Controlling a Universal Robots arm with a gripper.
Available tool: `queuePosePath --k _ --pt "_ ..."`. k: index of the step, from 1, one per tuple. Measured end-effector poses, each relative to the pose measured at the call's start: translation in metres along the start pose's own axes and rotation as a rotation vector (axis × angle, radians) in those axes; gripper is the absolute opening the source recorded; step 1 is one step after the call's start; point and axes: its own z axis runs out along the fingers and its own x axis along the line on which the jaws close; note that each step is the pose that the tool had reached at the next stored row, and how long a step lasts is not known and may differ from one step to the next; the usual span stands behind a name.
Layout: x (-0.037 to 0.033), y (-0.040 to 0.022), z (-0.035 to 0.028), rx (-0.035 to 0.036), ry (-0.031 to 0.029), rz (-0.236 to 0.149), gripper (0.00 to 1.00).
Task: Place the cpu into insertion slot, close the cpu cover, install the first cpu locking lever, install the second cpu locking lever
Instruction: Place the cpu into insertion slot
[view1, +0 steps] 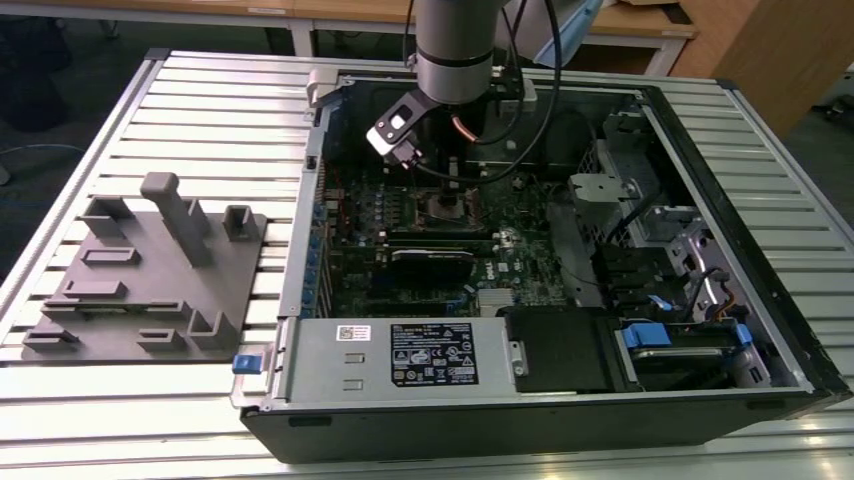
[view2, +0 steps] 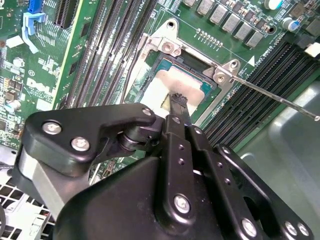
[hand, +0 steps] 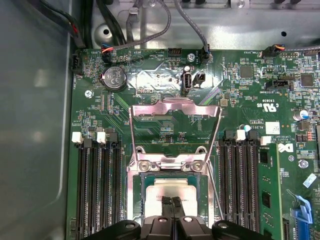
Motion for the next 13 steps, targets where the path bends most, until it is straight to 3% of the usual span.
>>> queuePosePath --k 2,4,13 --pt "0.0000 0.0001 -0.0001 0.0014 0.0000 0.000 0.10" --pt "-0.0001 0.0001 -0.0002 0.0116 -0.0007 0.000 0.10" --pt "0.0000 0.0000 0.0016 0.0131 -0.0013 0.010 0.10"
